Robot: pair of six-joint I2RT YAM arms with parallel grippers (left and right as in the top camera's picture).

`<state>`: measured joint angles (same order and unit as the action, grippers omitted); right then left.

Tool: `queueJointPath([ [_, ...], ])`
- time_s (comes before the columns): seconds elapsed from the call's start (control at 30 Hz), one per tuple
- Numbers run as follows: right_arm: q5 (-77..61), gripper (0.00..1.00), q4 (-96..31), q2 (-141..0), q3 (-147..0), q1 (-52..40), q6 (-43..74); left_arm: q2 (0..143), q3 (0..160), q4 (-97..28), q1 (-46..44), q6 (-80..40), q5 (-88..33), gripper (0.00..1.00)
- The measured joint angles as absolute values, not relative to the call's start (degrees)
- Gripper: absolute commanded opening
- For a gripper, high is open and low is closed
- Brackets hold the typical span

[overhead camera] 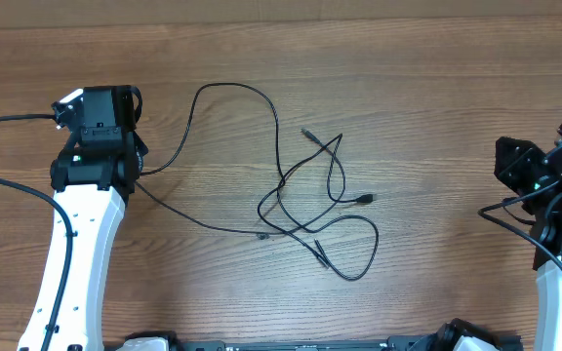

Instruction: Untangle cables

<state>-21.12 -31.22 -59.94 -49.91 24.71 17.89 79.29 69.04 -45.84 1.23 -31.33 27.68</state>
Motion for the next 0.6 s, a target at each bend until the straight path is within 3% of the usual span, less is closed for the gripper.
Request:
queueJointPath([
  [0.2,-27.6,0.31,-33.1,-59.9,-49.9,24.7,18.0,79.3,69.0,-45.2,1.2,-31.3,21.3,0.04],
  [0.5,-34.4,0.33,-35.9,-60.2,-49.9,22.9,16.4,79.3,69.0,-45.0,1.2,-31.3,11.0,0.04],
  [0.53,-34.5,0.33,-35.8,-60.2,-49.9,22.2,16.3,79.3,69.0,-45.0,1.2,-31.3,10.5,0.09],
  [0.6,-34.7,0.34,-35.8,-60.3,-49.9,20.5,15.9,79.3,69.0,-45.0,1.2,-31.4,9.9,0.49],
])
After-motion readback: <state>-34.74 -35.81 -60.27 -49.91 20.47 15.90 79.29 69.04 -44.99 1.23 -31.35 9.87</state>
